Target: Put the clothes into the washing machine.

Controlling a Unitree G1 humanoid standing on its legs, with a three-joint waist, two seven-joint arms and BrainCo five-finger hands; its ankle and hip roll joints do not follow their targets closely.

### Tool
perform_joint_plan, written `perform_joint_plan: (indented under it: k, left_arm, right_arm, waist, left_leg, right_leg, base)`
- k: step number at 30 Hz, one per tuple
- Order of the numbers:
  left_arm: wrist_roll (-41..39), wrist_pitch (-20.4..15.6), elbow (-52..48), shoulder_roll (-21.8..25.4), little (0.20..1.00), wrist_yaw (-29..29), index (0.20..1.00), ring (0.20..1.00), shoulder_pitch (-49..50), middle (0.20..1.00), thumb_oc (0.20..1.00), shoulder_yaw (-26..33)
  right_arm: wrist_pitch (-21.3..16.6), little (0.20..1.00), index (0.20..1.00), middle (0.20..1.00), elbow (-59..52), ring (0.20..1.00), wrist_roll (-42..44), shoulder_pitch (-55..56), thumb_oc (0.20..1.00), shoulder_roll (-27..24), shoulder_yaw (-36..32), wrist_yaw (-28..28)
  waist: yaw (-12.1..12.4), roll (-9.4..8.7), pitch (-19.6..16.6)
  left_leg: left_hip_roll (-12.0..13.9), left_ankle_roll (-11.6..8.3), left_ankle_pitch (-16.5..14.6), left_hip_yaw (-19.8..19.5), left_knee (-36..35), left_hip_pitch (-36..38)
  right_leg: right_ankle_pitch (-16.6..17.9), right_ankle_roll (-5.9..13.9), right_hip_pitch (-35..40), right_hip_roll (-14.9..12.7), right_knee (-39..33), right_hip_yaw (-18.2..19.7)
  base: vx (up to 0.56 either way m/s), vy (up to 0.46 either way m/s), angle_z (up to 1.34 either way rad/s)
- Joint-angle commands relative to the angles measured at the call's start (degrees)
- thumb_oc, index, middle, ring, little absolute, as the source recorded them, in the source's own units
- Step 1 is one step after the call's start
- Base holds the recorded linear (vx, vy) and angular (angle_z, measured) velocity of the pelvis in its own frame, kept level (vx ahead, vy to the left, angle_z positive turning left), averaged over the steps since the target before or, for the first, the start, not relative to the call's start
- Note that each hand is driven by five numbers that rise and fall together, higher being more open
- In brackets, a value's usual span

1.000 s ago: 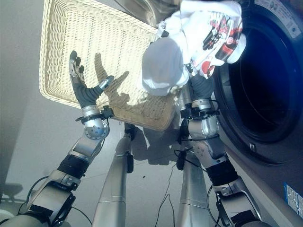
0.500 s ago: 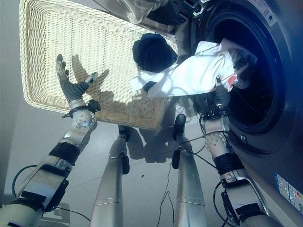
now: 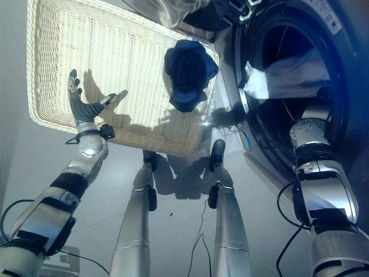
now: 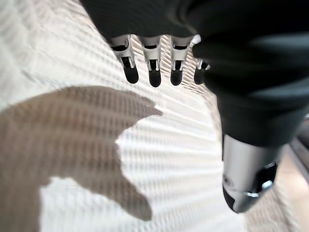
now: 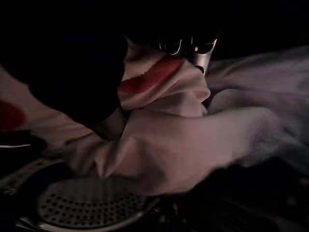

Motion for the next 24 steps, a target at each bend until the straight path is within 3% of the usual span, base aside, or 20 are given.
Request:
perform_joint_plan:
  k: [1,2,3,9,13,14,16,18,20,23,24]
  left_arm:
    - [-2.28,-1.59,0.41,4.26,1.0,-2.22,1.0,1.0,1.58,1.0,1.0,3.13]
    - [-2.48,-1.55,0.73,4.53,1.0,-2.96,1.0,1.0,1.81,1.0,1.0,3.47]
    - [-2.51,-1.6,1.02,4.54,1.0,-3.29,1.0,1.0,1.92,1.0,1.0,3.57]
    - [-2.84,-2.39,3.71,4.83,1.0,-5.92,1.0,1.0,0.48,1.0,1.0,2.92]
    - [-2.55,-2.59,3.92,3.88,1.0,-5.9,1.0,1.0,-0.48,1.0,1.0,1.49]
    - [-2.65,-2.24,3.58,3.72,1.0,-5.8,1.0,1.0,-1.09,1.0,1.0,0.88]
    - [-2.74,-2.06,3.54,3.69,1.0,-5.91,1.0,1.0,-1.85,1.0,1.0,0.26]
    - [-3.12,-1.58,3.3,3.74,1.0,-6.27,1.0,1.0,-3.31,1.0,1.0,-0.99]
    - [-2.97,-1.89,3.3,3.57,1.0,-6.24,1.0,1.0,-3.88,1.0,1.0,-1.83]
    - [-2.99,-1.65,2.13,3.31,1.0,-5.9,1.0,1.0,-4.72,1.0,1.0,-3.04]
    - [-2.53,-1.63,1.48,3.21,1.0,-6.2,1.0,1.0,-5.05,1.0,1.0,-3.27]
  right_arm:
    - [-2.23,0.542,0.542,0.542,-4.66,0.542,-7.82,-2.37,0.542,-21.43,-2.11,-2.45]
    - [-1.87,0.84,0.84,0.84,-3.72,0.84,-6.33,-1.31,0.84,-22.22,-3.17,-1.75]
    - [-1.43,1.0,1.0,1.0,-2.94,1.0,-6.21,-0.95,1.0,-22.52,-3.73,-1.81]
    - [2.08,1.0,1.0,1.0,2.4,1.0,-4.69,0.93,1.0,-23.11,-5.86,-0.07]
    - [11.89,1.0,1.0,1.0,6.6,1.0,-9.25,2.45,1.0,-20.99,-4.21,-0.77]
    - [16.18,1.0,1.0,1.0,7.69,1.0,-12.49,2.25,1.0,-20.64,-1.91,-1.99]
    - [20.27,1.0,1.0,1.0,9.65,1.0,-14.83,1.34,1.0,-20.45,0.7,-4.51]
    - [28.79,1.0,1.0,1.0,13.14,1.0,-21.34,-0.8,1.0,-20.48,5.66,-6.11]
    - [34.2,1.0,1.0,1.0,15.96,1.0,-29.44,-2.19,1.0,-20.56,9.13,-7.5]
    - [40.65,1.0,1.0,1.0,17.54,1.0,-35.15,-5.41,1.0,-20.38,14.74,-6.87]
    - [40.91,1.0,1.0,1.0,17.77,1.0,-35.54,-7.01,1.0,-19.92,16.61,-7.12]
  waist:
    - [-1.54,-4.35,-1.49]
    - [-1.51,-4.61,-1.49]
    - [-1.49,-4.72,-1.49]
    - [-1.29,-4.63,-1.49]
    - [-0.88,-3.87,-1.49]
    - [-0.75,-3.71,-1.49]
    - [-0.52,-3.54,-1.49]
    - [-0.14,-3.35,-1.49]
    - [0.08,-3.24,-1.49]
    - [0.46,-3.07,-1.49]
    - [0.64,-2.95,-1.49]
  left_leg:
    - [-2.47,2.38,-3.44,-1.25,0.94,4.65]
    - [-2.59,2.52,-3.56,-1.39,1.08,4.9]
    - [-2.69,2.61,-3.62,-1.49,1.21,4.99]
    - [-3.86,3.43,-3.43,-1.96,1.93,4.04]
    - [-4.33,3.77,-4.39,-1.7,2.35,4.11]
    - [-4.69,3.82,-4.46,-1.76,2.64,4.01]
    - [-4.73,3.9,-4.43,-1.64,2.61,3.86]
    - [-4.99,4.04,-4.38,-1.82,2.68,3.69]
    - [-4.83,4.08,-4.24,-1.69,2.81,3.3]
    - [-5.03,4.36,-4.17,-1.93,2.7,2.78]
    - [-5.14,4.4,-4.23,-2.09,2.57,2.69]
  right_leg:
    - [0.46,4.45,5.55,1.22,1.69,-3.82]
    - [0.3,4.36,5.92,1.25,1.74,-3.88]
    - [0.26,4.32,6.05,1.25,1.79,-3.9]
    - [0.69,3.9,5.2,0.91,1.95,-4.17]
    - [0.1,3.95,4.89,0.76,2.25,-4.08]
    - [0.35,3.93,4.83,0.81,1.79,-3.87]
    - [0.27,3.86,4.75,0.75,1.82,-4.04]
    - [0.39,3.75,4.71,0.78,1.53,-4.06]
    - [0.44,3.85,4.48,0.62,1.7,-4.28]
    - [0.5,3.81,4.13,0.64,1.63,-4.6]
    - [0.46,3.79,4.02,0.64,1.58,-4.69]
  base:
    - [0.03,-0.029,-0.04]
    - [0.04,-0.023,-0.03]
    - [0.05,-0.037,0.0]
    - [0.03,-0.02,0.05]
    - [0.03,-0.01,0.07]
    - [0.01,-0.009,0.07]
    - [0.0,-0.014,0.06]
    - [0.0,-0.032,0.05]
    - [0.0,-0.016,0.02]
    - [-0.01,-0.04,0.03]
    - [0.0,0.0,0.0]
